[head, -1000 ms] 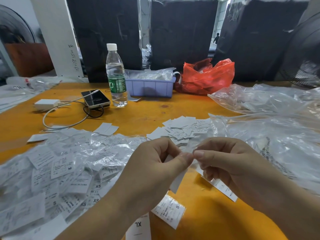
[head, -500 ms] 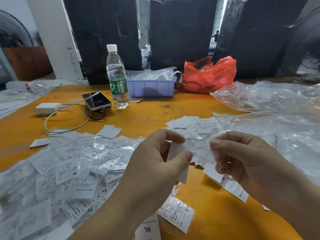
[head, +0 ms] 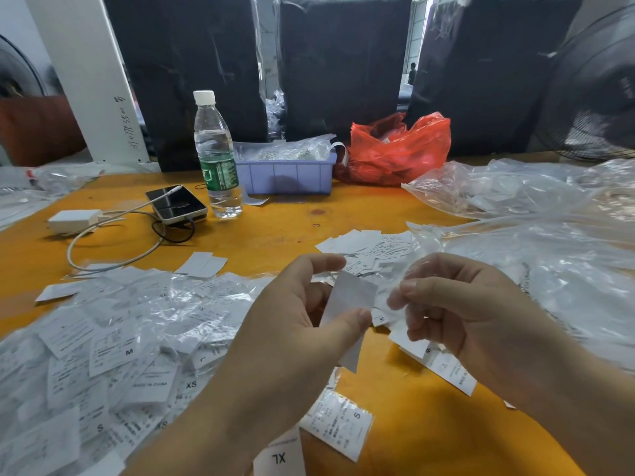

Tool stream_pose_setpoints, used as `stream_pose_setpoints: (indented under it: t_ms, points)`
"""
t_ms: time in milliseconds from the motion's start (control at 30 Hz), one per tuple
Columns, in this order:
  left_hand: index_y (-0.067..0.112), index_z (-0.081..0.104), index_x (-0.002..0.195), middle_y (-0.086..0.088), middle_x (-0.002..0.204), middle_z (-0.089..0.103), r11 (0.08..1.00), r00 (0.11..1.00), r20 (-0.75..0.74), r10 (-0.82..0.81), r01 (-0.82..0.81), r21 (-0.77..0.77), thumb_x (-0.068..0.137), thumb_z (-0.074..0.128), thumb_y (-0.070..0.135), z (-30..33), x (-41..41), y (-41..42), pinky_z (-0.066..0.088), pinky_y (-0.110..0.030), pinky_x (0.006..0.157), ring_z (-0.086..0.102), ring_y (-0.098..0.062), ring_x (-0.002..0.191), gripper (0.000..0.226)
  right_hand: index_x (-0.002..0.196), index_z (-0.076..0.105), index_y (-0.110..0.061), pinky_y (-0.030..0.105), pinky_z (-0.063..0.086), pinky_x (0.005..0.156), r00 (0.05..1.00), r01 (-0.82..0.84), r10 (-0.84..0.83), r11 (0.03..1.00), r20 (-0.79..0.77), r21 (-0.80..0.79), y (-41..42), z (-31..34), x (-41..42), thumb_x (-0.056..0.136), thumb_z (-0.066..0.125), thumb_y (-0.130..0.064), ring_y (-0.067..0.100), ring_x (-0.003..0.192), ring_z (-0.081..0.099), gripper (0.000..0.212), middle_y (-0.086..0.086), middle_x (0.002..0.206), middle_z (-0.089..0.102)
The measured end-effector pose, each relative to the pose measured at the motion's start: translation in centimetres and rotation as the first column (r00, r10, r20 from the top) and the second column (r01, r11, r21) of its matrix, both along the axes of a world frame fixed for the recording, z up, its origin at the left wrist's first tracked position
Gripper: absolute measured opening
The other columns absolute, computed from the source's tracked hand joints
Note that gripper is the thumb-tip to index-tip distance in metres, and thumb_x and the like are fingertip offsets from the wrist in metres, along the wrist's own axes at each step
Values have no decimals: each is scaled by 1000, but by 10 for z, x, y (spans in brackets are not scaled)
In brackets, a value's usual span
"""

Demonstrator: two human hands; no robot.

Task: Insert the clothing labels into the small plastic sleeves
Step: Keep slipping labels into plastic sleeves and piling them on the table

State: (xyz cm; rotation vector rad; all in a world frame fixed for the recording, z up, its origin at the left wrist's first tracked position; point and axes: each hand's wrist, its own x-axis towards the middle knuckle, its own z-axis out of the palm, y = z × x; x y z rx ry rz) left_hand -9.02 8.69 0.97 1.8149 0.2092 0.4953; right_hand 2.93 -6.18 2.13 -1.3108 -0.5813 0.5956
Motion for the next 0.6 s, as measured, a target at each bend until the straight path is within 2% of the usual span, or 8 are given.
stream_pose_setpoints:
  t_ms: [67,167,300,400,600]
  points:
    - [49,51,113,3,85,74,1000,1000,0,-12,12,8,71,72,39,-1,0,-1,60,-42,75,71,-16,78,48,67,68,-15,25,50,49,1000,15,-15,1000,10,-15,0,-1,0,54,73,-14,17,51,57,14,17,70,68]
    - [47,54,111,5,83,74,999,1000,-14,-13,13,41,71,71,40,-3,1,-3,60,-37,71,70,-13,75,44,76,66,-13,24,50,50,998,53,-51,998,47,-44,0,-2,0,55,74,-15,17,52,56,22,14,68,68]
    - [42,67,96,9,80,74,998,998,-11,-57,57,21,75,68,39,-3,1,-3,54,-18,60,68,-6,69,21,78,68,-16,24,49,50,989,95,-89,994,119,-48,-1,-1,2,78,69,1,16,52,55,17,11,66,67]
    - [35,72,89,5,76,72,997,998,0,-70,70,-12,80,62,38,-6,2,-1,48,-15,58,64,-5,66,13,87,69,-12,24,48,51,983,125,-115,990,143,-67,-1,-1,4,85,64,2,16,53,55,15,5,63,64]
    - [29,73,83,7,70,67,994,995,-10,-103,102,-32,83,59,40,-8,4,0,42,-13,56,59,-5,62,17,93,75,-9,25,49,52,998,19,-19,1000,-53,-13,1,-2,2,82,63,2,15,52,50,20,8,59,50]
